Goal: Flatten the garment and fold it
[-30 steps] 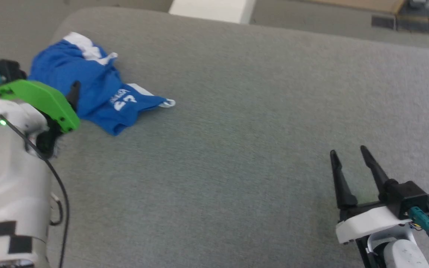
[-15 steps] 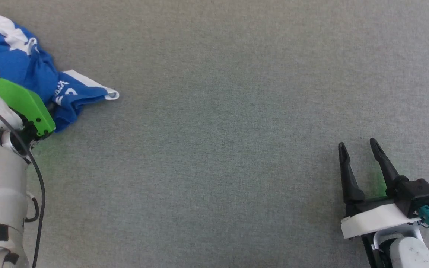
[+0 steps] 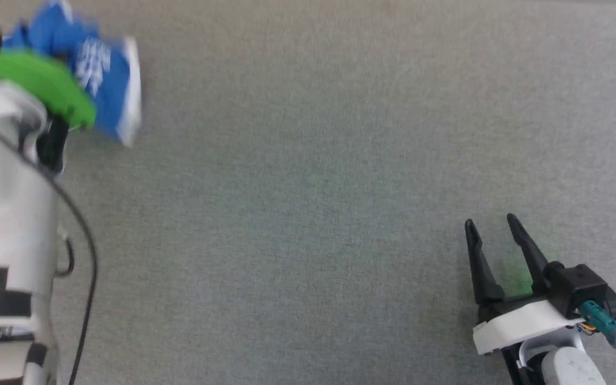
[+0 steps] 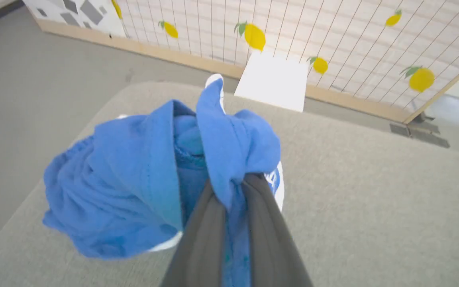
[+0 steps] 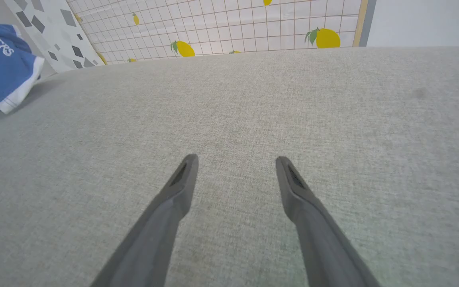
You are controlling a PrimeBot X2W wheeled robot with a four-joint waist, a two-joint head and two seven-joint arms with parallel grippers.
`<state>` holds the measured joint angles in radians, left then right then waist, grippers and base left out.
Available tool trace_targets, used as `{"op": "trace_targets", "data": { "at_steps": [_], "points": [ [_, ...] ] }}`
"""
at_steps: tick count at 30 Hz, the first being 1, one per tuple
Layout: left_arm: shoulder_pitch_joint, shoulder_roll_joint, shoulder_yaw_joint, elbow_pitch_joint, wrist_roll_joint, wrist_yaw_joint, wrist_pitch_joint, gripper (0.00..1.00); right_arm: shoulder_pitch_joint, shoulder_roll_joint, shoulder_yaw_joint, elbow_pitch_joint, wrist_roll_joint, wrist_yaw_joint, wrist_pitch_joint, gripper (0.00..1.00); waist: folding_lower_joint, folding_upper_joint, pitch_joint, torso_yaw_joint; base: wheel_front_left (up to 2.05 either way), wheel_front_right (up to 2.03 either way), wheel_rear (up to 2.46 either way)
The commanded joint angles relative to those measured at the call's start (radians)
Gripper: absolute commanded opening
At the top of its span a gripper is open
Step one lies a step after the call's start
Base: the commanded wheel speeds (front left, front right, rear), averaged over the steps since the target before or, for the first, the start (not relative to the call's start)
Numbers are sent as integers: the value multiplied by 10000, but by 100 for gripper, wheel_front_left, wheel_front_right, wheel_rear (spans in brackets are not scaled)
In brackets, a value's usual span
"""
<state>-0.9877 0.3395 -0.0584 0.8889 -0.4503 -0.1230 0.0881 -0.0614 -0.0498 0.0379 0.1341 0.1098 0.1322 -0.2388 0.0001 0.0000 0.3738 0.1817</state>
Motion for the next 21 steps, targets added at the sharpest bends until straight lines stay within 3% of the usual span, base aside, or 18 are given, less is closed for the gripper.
{"op": "trace_targets", "data": {
  "at_steps": [1,6,13,21],
  "points": [
    [-402,-201,-372,-440,2,-65,-241,0,-86,-4,59,114,131,-15,-91,100,-1,0,-765,-116,0,0,0],
    [-550,-676,-1990,-2337,-1290,-73,-332,0,78,-4,252,592,517,-15,-179,100,-1,0,-1700,-551,0,0,0],
    [681,-996,-4021,-4583,-3341,-75,646,0,428,-4,234,860,887,-15,-223,100,-1,0,-2453,-1317,0,0,0],
    [3254,-447,-6403,-5037,-3725,-76,2619,0,850,-4,138,739,1194,-15,-227,100,-1,0,-2685,-2038,0,0,0]
  ]
}}
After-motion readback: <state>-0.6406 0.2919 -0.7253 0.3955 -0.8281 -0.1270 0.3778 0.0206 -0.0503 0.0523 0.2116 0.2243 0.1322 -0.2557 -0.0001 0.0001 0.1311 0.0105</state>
